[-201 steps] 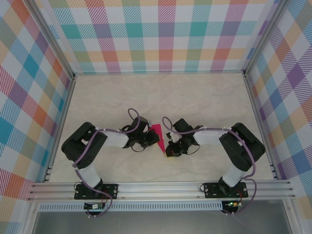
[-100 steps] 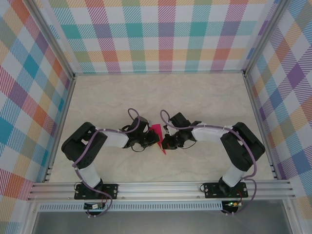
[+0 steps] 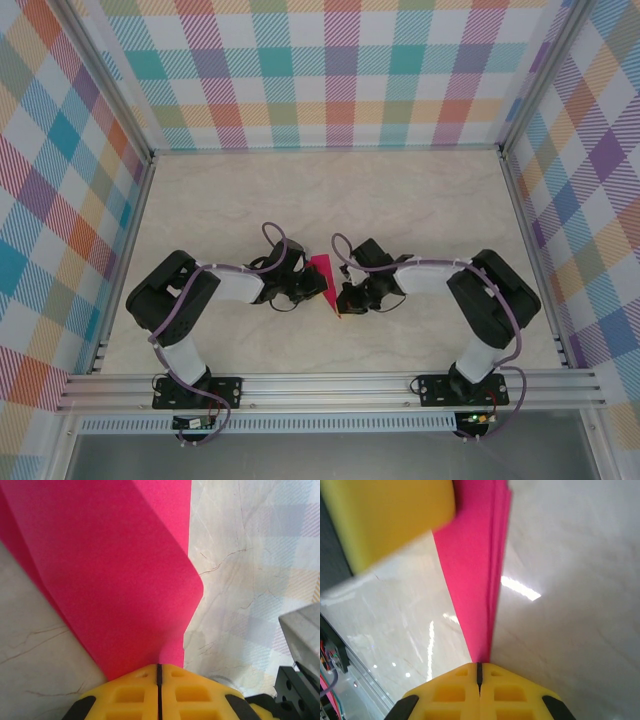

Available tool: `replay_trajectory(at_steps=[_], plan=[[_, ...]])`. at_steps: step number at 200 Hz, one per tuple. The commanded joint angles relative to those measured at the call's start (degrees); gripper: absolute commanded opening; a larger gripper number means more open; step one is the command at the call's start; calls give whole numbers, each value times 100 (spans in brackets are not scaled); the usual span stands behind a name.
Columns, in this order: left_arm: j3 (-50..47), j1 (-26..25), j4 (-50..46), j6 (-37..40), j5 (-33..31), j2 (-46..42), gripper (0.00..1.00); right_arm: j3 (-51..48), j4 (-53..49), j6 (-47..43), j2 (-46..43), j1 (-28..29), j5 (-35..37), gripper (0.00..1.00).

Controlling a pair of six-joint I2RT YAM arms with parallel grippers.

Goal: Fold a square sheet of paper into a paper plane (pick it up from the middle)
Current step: Fold the wing for the fifth time at the center of the table.

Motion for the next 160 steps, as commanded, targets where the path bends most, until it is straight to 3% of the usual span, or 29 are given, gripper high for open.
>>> replay_trajectory(at_steps=[1,56,160], plan=[[-147,-37,-1025,-22,-763,333,7,-167,-519,111,-322,40,-66,4],[-84,-37,-1022,26,-679,352,7,304,-51,251,-678,39,316,4],[-70,-37,-1065,43,-660,350,6,401,469,497,440,89,200,3]])
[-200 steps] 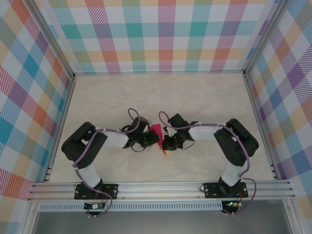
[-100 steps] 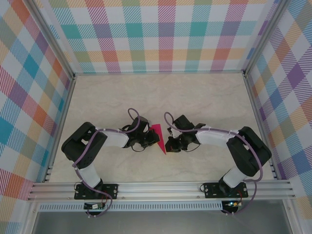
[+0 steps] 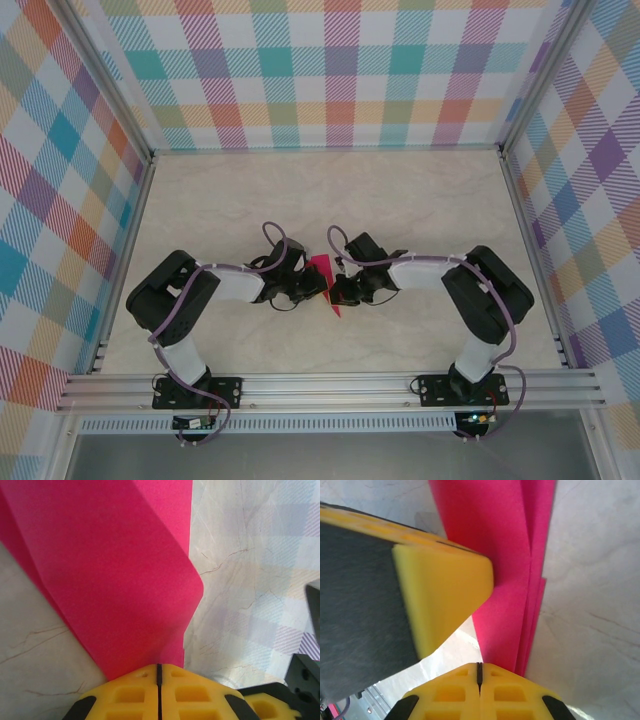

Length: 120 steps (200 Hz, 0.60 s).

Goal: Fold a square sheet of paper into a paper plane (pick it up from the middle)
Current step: Fold the wing for the fifth time at the center of the table.

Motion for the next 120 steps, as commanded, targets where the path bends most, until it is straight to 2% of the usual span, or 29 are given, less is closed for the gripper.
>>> replay_trajectory(at_steps=[1,62,98,120], plan=[[-131,-37,-973,44,-674,348,6,-72,89,74,61,20,7,3],[-105,-36,-773,133,-510,250,7,-243,-477,-201,183,23,131,3],[671,-32,-1278,1147,-56,18,9,-199,-617,-122,277,23,275,2],[981,-6,-1566,1629,4,-56,9,-217,-671,-101,287,23,335,2]])
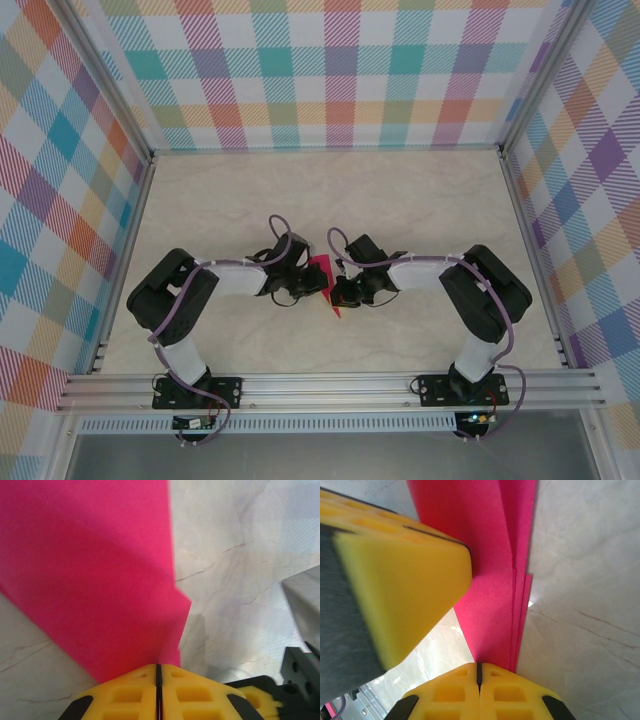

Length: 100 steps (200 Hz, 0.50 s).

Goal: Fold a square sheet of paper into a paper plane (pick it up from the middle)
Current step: Fold the wing for the fifth time at the center of the table.

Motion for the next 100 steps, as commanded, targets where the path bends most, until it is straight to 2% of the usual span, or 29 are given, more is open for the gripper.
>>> replay_trajectory(at_steps=[1,55,100], plan=[[390,-4,-663,836,-9,-56,9,-145,-690,-55,251,23,300,2],[259,243,-467,1433,148,-351,10,-118,-710,-47,315,23,275,2],[-121,668,-24,1650,462,-366,10,-104,-666,-43,355,23,204,2]])
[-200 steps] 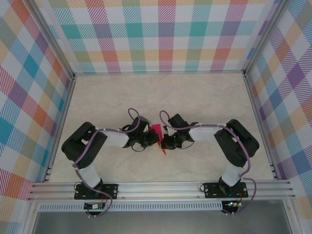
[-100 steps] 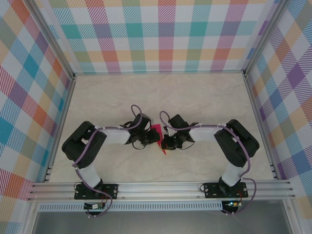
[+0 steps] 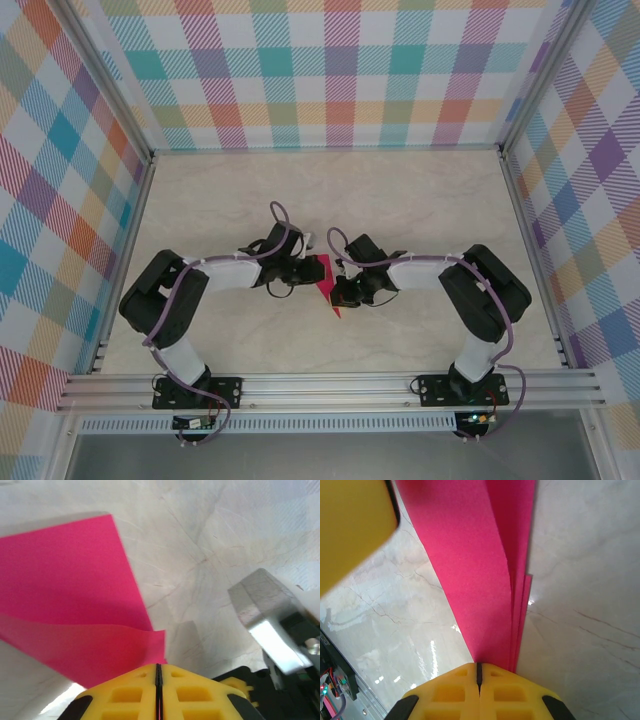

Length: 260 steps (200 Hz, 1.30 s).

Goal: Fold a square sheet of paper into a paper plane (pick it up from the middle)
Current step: Fold the wing for the fifth time at the center of the table.

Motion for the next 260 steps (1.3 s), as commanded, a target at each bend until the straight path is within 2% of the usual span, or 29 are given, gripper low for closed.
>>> replay_trajectory(at_steps=[1,59,110,161,199,260], plan=[[-230,243,216,316,266,-148,10,-147,-618,-44,311,25,221,2],[-200,580,496,414,269,264,10,-155,-581,-28,349,25,161,2],[-132,673,590,456,215,542,10,-147,-607,-56,386,25,132,2],[-86,709,431,306,-291,547,10,-168,-611,-57,382,21,156,2],[169,734,10,191,-1027,672,9,-184,-722,-117,390,25,231,2],[677,925,-491,78,-1521,877,9,-441,-682,-99,372,25,214,2]])
